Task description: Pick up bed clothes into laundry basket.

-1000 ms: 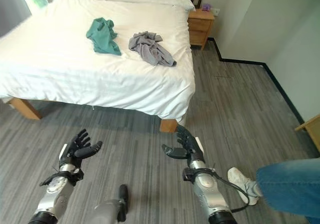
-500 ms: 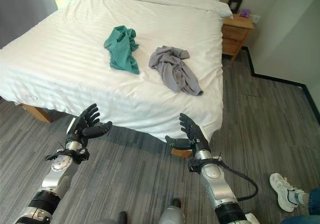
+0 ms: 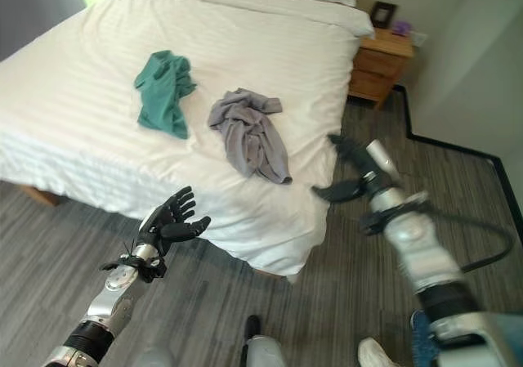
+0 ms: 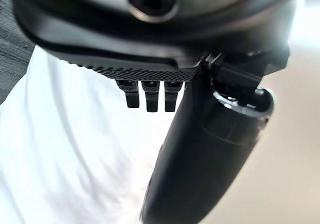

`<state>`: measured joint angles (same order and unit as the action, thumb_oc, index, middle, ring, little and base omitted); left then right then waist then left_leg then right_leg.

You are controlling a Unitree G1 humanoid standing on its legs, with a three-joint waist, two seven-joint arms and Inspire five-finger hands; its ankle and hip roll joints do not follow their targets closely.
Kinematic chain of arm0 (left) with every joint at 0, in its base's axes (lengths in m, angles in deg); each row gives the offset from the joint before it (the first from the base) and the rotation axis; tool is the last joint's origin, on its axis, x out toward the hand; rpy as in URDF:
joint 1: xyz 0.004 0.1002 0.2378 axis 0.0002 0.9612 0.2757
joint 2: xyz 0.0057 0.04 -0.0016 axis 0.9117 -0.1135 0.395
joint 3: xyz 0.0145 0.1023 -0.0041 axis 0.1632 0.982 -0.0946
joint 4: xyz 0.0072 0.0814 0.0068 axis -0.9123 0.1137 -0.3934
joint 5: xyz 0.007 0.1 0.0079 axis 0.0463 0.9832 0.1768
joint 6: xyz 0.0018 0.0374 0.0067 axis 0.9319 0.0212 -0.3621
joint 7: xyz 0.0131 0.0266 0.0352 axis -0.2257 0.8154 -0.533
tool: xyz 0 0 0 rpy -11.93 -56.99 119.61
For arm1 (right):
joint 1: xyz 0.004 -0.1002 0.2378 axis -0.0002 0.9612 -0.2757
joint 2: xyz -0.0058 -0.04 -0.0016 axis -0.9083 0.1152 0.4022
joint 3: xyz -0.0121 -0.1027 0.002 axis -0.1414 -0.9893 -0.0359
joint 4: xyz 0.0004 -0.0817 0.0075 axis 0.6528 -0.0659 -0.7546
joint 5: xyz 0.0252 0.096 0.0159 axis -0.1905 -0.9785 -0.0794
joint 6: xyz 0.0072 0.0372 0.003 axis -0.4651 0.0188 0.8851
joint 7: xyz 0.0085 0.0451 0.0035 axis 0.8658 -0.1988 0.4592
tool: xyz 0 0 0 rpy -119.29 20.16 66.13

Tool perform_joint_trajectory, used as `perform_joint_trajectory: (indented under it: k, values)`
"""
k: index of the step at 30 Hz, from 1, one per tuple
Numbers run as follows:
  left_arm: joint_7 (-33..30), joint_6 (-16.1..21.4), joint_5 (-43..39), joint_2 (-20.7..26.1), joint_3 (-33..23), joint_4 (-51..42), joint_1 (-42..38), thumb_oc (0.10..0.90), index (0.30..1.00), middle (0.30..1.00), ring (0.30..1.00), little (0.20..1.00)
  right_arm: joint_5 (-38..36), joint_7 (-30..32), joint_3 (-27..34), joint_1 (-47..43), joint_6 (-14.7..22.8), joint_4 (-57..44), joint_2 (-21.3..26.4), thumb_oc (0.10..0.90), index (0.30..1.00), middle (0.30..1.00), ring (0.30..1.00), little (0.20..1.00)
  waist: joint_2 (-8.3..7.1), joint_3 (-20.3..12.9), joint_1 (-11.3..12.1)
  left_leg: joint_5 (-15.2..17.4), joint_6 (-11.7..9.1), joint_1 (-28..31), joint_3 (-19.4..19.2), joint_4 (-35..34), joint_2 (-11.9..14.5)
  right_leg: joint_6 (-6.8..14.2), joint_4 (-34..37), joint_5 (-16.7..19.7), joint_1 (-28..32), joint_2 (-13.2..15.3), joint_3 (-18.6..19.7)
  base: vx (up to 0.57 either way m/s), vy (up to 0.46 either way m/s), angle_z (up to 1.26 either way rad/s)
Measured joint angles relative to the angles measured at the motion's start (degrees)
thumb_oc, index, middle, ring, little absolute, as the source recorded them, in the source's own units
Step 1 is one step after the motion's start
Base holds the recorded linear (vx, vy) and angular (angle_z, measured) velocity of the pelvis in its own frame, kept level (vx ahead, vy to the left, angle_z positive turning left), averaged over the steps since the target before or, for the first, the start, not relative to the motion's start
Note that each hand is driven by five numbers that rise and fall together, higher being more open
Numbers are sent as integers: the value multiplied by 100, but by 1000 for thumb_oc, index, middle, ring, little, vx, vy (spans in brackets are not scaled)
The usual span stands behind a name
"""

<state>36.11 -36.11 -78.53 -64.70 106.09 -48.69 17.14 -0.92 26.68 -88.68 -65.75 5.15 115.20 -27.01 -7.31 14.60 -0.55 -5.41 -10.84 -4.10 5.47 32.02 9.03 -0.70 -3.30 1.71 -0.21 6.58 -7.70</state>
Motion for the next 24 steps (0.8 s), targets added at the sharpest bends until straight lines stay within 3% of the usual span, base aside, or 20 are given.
perform_joint_trajectory:
  k: [2, 3, 6, 7, 8, 9, 11, 12, 15, 18, 24]
  values:
    - [64, -20, -47, -14, 299, -91, 46, 800, 900, 900, 900, 900, 373, 44, -820, -1243, -62, 574, 389, 800, 900, 900, 900, 900, 73, -30, 187, 221, -5, -18, -203, -996, -43, 16, 354, 133, 139, -70, -5, 347, -28, -8]
    - [149, -21, -102, -22, 456, -116, 82, 800, 900, 900, 900, 900, 535, 232, -1060, -1849, -48, 955, 314, 800, 900, 900, 900, 900, 153, -34, 302, 202, -28, 33, -150, -1808, -92, -24, 527, 173, 260, -187, 26, 316, -21, -16]
    - [279, -56, -139, 103, 782, -228, 142, 800, 900, 900, 900, 900, 856, 307, -1632, -2756, -5, 1720, 13, 800, 900, 900, 900, 900, 261, -39, 464, 94, 80, 160, 129, -3251, -331, -7, 858, 190, 543, -426, 183, 244, -26, -17]
    - [317, -54, -142, 98, 824, -325, 196, 800, 900, 900, 900, 900, 869, 316, -1622, -2846, 16, 1848, -55, 800, 900, 900, 900, 900, 374, -21, 617, -29, 63, 93, 133, -3355, -342, -69, 860, 157, 599, -548, 271, 196, -45, -54]
    - [372, -89, -172, 123, 840, -359, 254, 800, 900, 900, 900, 900, 869, 328, -1598, -2972, 199, 2393, -365, 800, 900, 900, 900, 900, 440, -47, 687, -140, 115, 120, 199, -3359, -362, -101, 865, 110, 659, -615, 308, 160, -29, -66]
    - [393, -115, -257, 164, 884, -449, 328, 800, 900, 900, 900, 900, 875, 323, -1680, -3092, 145, 2862, -657, 800, 900, 900, 900, 900, 521, -90, 751, -271, 197, 109, 280, -3284, -387, -124, 860, 94, 733, -688, 336, 173, 36, -41]
    - [409, -115, -263, 144, 986, -669, 428, 800, 900, 900, 900, 900, 914, 306, -1792, -3100, -5, 3417, -756, 800, 900, 900, 900, 900, 856, -253, 805, -600, 210, 4, 343, -3172, -377, -37, 858, -21, 792, -861, 322, 139, 57, -9]
    - [435, -116, -264, 189, 1006, -809, 470, 800, 900, 900, 900, 900, 906, 315, -1726, -3095, 11, 3702, -770, 800, 900, 900, 900, 900, 962, -268, 786, -378, 465, 47, 297, -3285, -359, 75, 854, -62, 818, -888, 286, 88, 39, 12]
    - [515, -166, -264, 555, 1065, -1143, 465, 800, 900, 900, 900, 900, 907, 360, -1619, -3135, -236, 4443, -889, 800, 900, 900, 900, 900, 879, -238, 924, -419, 529, 57, 215, -3509, -653, 328, 855, -140, 708, -555, 317, 28, 42, 3]
    - [512, -174, -266, 795, 1058, -1174, 467, 800, 900, 900, 900, 900, 924, 378, -1606, -3137, -295, 4536, -991, 800, 900, 900, 900, 900, 840, -210, 1039, -424, 544, 32, 245, -3541, -855, 450, 856, -210, 690, -354, 302, -34, 36, 7]
    - [514, -217, -480, 912, 1338, -1206, 345, 800, 900, 900, 900, 900, 928, 450, -1609, -3188, -288, 4550, -1229, 800, 900, 900, 900, 900, 652, -81, 1249, -425, 545, -413, 458, -3542, -874, 474, 854, -224, 322, -382, 111, -8, 37, 16]
